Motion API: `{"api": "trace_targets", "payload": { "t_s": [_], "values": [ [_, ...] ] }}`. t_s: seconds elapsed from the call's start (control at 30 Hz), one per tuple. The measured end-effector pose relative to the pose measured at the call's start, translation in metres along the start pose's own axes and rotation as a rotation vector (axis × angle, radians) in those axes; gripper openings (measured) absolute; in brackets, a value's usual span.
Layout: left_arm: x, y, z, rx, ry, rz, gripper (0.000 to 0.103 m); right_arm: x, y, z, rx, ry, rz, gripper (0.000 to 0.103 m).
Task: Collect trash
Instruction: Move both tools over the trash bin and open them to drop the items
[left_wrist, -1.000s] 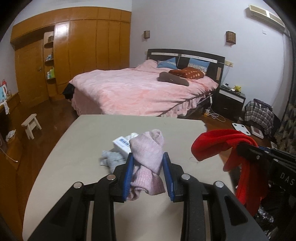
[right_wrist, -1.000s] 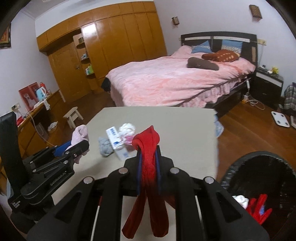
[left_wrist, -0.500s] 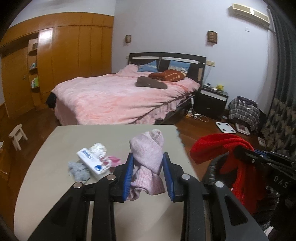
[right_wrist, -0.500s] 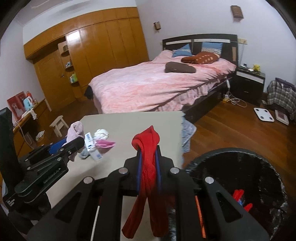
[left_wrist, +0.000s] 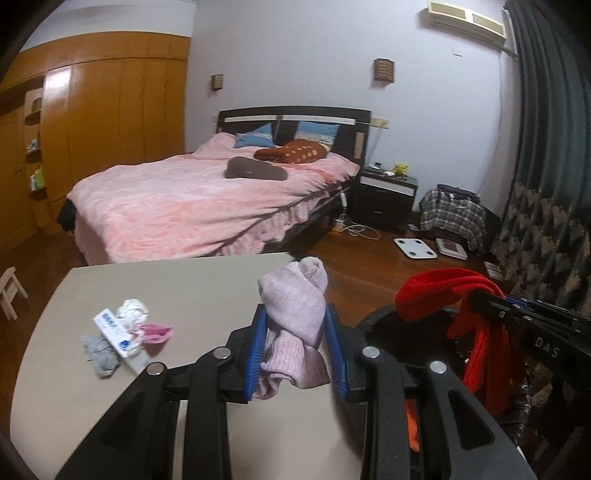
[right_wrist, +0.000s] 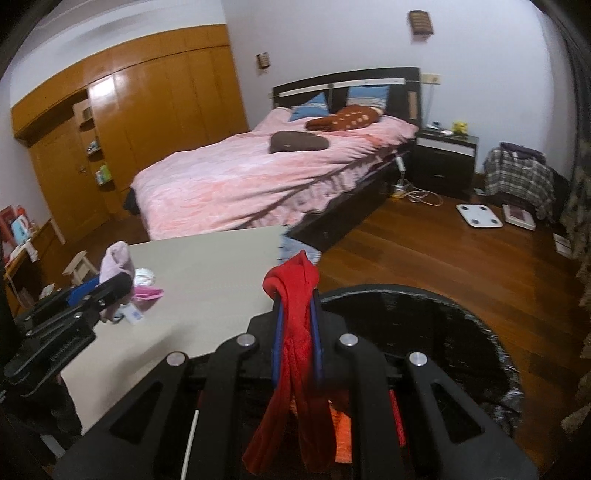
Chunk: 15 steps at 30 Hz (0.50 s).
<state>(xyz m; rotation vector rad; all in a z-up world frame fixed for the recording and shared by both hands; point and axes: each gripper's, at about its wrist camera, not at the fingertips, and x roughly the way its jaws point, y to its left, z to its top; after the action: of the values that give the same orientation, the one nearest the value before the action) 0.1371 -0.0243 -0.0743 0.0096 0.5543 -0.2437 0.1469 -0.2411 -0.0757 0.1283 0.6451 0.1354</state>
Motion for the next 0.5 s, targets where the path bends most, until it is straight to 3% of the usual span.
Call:
{"api": "trace_targets", "payload": {
  "t_s": [0.5],
  "values": [
    [0.028, -0.067, -0.007, 0.062, 0.018, -0.15, 0.031, -0.002, -0.075, -0.026, 0.079, 0.021, -0.14, 0.012]
  ]
}}
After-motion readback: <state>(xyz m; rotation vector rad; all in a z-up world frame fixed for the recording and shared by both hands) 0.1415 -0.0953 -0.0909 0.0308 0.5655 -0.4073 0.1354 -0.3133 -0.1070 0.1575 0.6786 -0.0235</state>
